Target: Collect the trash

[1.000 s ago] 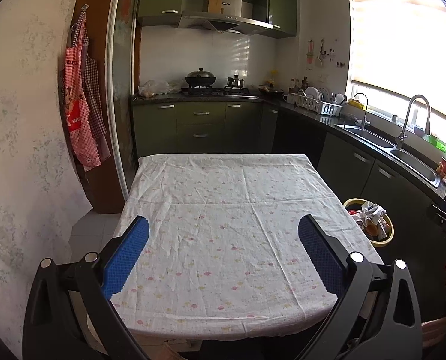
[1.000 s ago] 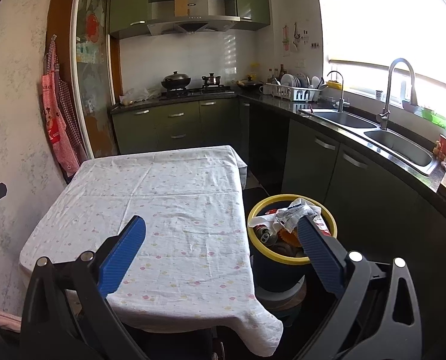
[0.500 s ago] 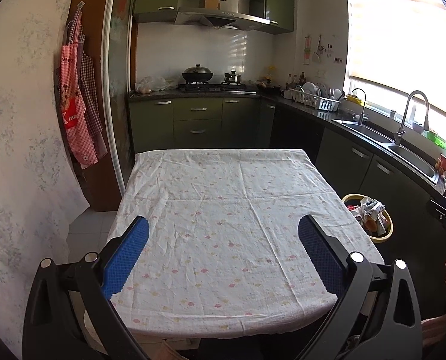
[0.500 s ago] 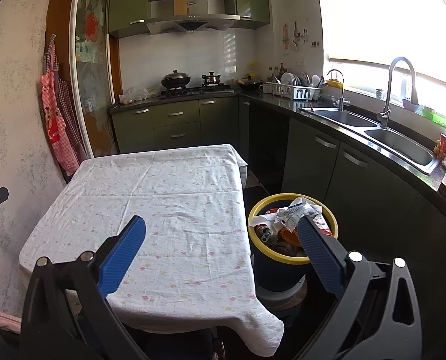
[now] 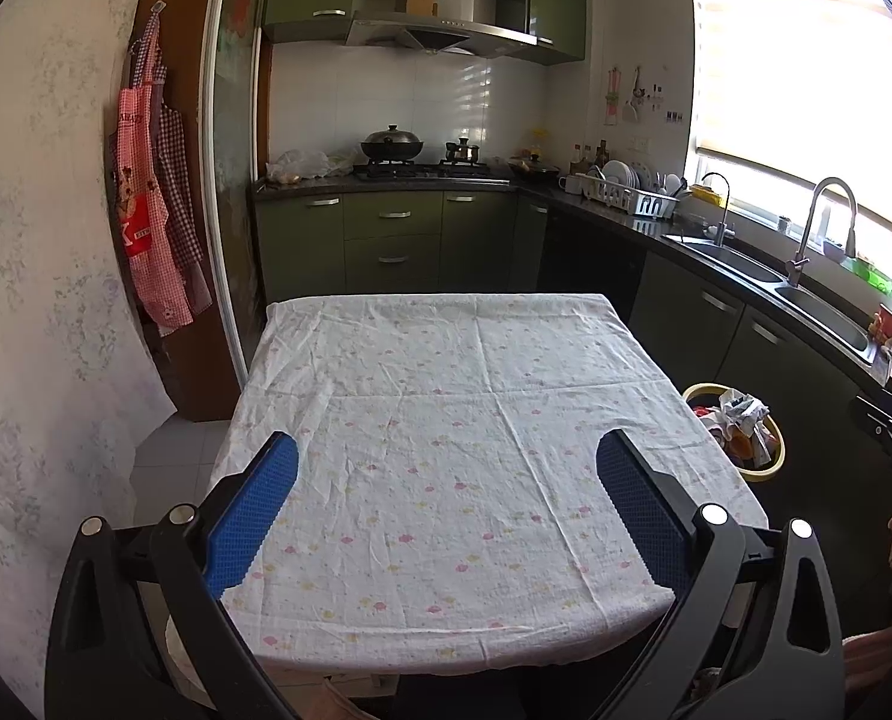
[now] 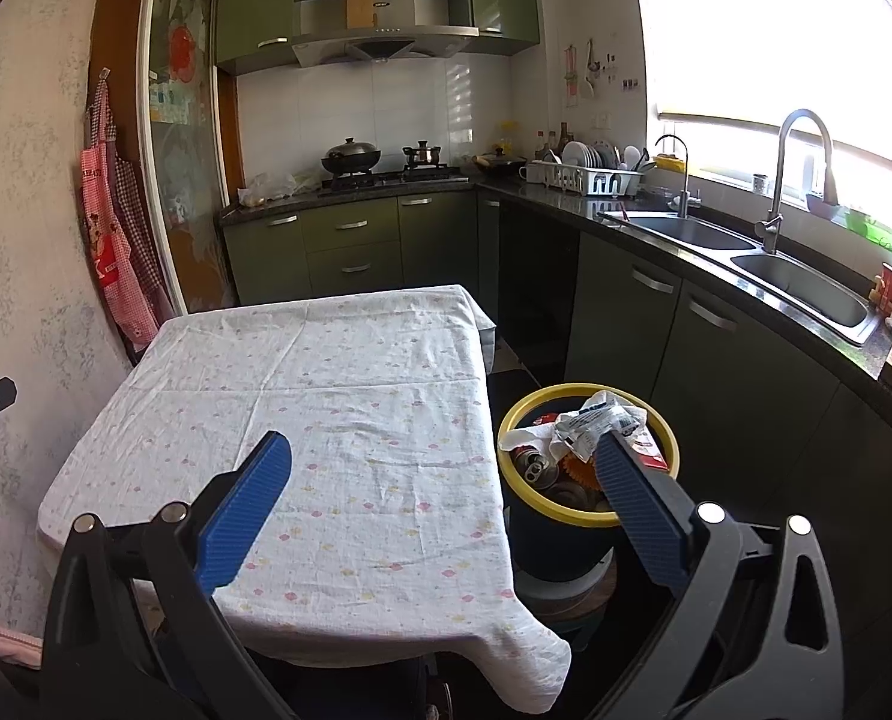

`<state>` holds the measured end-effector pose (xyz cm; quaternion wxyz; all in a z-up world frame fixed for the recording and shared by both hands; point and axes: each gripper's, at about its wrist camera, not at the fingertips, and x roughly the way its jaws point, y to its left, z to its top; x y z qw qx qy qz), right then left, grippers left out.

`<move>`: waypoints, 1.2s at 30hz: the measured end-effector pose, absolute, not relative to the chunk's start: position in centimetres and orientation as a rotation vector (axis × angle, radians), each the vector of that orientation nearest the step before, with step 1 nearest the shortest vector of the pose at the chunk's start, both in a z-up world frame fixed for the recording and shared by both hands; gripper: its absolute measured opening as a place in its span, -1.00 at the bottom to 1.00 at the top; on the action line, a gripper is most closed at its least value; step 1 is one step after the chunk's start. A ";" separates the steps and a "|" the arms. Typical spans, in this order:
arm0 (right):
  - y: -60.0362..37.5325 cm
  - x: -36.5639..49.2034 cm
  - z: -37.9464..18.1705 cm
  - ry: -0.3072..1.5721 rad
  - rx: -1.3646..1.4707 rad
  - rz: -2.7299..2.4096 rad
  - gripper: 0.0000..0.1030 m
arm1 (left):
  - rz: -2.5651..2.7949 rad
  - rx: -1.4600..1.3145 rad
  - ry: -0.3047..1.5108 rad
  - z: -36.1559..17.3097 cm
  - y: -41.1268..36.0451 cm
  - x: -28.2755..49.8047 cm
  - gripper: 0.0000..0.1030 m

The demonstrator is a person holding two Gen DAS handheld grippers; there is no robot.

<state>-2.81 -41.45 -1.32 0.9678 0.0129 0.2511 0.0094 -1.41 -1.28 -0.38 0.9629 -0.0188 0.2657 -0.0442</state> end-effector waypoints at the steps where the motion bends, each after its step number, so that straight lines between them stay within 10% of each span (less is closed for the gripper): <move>1: -41.5 -2.8 -1.3 0.508 0.026 0.020 0.87 | -0.089 -0.038 0.539 -0.4 -1.3 -1.4 0.91; 36: -41.1 -2.2 -2.3 0.523 0.034 0.032 0.87 | -0.099 -0.037 0.562 -1.5 -1.3 -0.6 0.91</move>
